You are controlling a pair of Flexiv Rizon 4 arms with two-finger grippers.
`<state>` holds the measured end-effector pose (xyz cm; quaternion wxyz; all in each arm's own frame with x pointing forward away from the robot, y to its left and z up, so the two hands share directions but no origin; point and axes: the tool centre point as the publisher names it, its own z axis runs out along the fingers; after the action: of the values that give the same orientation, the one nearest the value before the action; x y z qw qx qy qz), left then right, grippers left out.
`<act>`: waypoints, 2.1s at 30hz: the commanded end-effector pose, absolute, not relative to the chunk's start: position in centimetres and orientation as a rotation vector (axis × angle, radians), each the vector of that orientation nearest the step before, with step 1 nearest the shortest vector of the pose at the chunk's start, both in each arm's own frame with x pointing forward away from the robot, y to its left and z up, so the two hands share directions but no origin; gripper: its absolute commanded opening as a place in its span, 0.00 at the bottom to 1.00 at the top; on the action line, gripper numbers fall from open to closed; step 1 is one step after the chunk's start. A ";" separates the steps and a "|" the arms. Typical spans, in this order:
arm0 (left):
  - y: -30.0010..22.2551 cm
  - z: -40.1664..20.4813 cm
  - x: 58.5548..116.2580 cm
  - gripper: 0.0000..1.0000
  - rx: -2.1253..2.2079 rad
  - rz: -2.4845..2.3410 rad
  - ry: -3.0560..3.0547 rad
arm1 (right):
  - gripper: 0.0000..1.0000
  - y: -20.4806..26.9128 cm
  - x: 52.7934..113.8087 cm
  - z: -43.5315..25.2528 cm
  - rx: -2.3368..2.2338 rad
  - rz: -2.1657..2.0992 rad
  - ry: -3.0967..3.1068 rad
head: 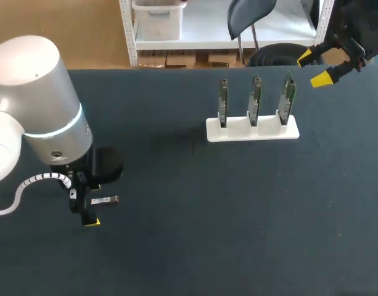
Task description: Pick up the optical module with the left hand, and insert it into the network port with the right hand.
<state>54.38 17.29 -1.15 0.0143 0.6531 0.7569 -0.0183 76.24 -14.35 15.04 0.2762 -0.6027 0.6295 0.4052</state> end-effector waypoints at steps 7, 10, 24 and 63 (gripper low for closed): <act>17.1 -1.6 54.6 1.00 2.035 -0.071 2.373 | 1.00 -14.3 76.0 15.1 -1.616 1.082 1.694; 17.1 -1.5 54.6 1.00 2.039 -0.077 2.374 | 1.00 -14.3 76.0 15.1 -1.616 1.082 1.694; 17.3 -2.6 54.5 0.44 2.050 -0.085 2.392 | 1.00 -14.3 76.0 15.1 -1.616 1.082 1.694; 16.3 6.5 67.6 0.00 1.282 -0.255 2.306 | 1.00 -14.3 76.0 15.1 -1.616 1.082 1.694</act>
<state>66.82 15.88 5.66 0.1949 0.4873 0.8476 -0.0779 76.23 -14.34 15.04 0.2762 -0.6027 0.6295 0.4052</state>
